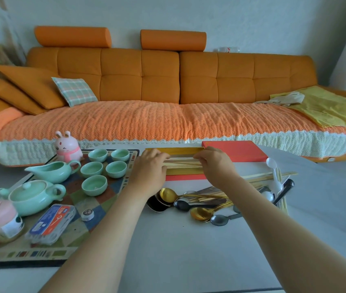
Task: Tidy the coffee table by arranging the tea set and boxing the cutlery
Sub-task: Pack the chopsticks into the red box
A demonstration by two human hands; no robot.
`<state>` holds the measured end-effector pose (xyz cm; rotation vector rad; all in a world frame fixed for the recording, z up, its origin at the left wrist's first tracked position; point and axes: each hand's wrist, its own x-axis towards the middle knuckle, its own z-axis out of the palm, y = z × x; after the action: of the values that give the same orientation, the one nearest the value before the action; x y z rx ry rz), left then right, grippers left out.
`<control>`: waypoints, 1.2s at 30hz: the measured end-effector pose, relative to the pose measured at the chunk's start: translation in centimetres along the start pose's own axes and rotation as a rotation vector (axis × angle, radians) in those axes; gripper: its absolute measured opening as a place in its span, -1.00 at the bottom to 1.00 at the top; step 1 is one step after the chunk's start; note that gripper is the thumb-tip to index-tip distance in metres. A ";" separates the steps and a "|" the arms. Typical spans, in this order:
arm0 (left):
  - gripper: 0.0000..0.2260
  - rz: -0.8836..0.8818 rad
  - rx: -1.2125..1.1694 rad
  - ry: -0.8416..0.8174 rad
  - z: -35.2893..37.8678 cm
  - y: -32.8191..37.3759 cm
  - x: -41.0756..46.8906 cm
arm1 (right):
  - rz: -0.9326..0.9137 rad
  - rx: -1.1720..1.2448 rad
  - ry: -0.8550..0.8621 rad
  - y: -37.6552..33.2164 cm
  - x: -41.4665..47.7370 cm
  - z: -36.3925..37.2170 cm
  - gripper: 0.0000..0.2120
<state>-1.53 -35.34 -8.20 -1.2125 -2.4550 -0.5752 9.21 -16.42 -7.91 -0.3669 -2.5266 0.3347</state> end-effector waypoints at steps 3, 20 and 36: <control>-0.66 -0.002 -0.036 -0.175 0.3 0.1 -0.2 | 0.022 -0.061 -0.075 -0.1 0.5 0.8 -0.74; -0.61 -0.044 -0.025 -0.366 1.4 0.5 1.1 | -0.002 -0.103 -0.395 -0.5 -0.3 0.7 -0.56; -0.78 0.134 -0.206 -0.198 2.7 10.2 1.4 | 0.288 -0.304 -0.357 8.1 -4.3 -5.6 -0.61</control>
<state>5.57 -27.44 -7.79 -1.5705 -2.4966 -0.7151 17.35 -9.36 -8.01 -0.8621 -2.8838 0.1280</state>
